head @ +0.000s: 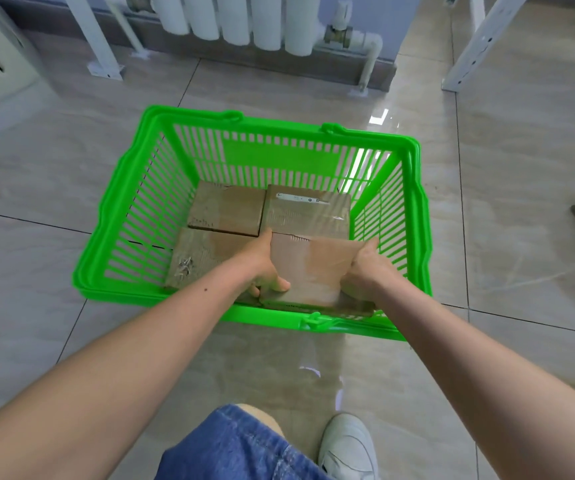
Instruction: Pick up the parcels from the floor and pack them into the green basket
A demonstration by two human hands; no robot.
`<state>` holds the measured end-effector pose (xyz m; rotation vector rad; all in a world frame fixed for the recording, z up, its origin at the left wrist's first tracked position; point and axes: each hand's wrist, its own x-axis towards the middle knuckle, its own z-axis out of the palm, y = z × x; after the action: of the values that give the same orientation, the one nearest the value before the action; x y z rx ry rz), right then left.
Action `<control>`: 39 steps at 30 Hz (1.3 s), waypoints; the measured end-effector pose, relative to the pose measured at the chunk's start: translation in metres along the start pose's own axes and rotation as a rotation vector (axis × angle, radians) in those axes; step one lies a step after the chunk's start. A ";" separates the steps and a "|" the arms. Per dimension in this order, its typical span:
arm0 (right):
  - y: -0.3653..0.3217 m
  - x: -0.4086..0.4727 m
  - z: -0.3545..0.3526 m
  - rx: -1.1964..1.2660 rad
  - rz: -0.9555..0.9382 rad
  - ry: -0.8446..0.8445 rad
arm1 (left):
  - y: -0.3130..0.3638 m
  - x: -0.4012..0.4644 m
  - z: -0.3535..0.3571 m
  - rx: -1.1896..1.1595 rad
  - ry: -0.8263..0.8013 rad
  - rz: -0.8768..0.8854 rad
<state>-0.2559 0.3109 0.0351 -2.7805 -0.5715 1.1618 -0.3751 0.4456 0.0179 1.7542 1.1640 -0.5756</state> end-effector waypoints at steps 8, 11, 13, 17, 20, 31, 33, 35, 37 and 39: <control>0.014 0.034 0.026 -0.079 -0.001 -0.112 | -0.008 0.017 0.017 0.441 0.138 0.176; 0.016 0.040 0.035 -0.143 -0.011 -0.093 | -0.005 0.020 0.017 0.575 0.122 0.191; 0.017 0.043 0.039 -0.202 -0.035 -0.054 | -0.006 0.022 0.018 0.639 0.090 0.179; 0.017 0.049 0.041 -0.263 -0.081 -0.025 | -0.009 0.026 0.023 0.694 0.021 0.162; 0.016 0.051 0.038 -0.255 -0.070 -0.039 | -0.009 0.025 0.022 0.666 -0.015 0.138; 0.017 -0.020 -0.014 -0.162 -0.271 -0.036 | 0.017 -0.020 0.000 0.491 0.188 0.119; 0.020 -0.048 -0.038 -0.115 -0.295 -0.026 | 0.032 -0.046 -0.013 0.470 0.193 0.133; 0.025 -0.076 -0.067 -0.062 -0.274 -0.016 | 0.054 -0.074 -0.028 0.410 0.190 0.129; 0.031 -0.104 -0.102 -0.024 -0.220 -0.014 | 0.081 -0.103 -0.044 0.366 0.189 0.123; 0.041 -0.135 -0.138 0.013 -0.165 -0.025 | 0.108 -0.133 -0.058 0.336 0.186 0.113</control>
<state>-0.2333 0.2336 0.2150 -2.6519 -0.7764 1.1615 -0.3435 0.4220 0.1946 2.1847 1.1326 -0.5737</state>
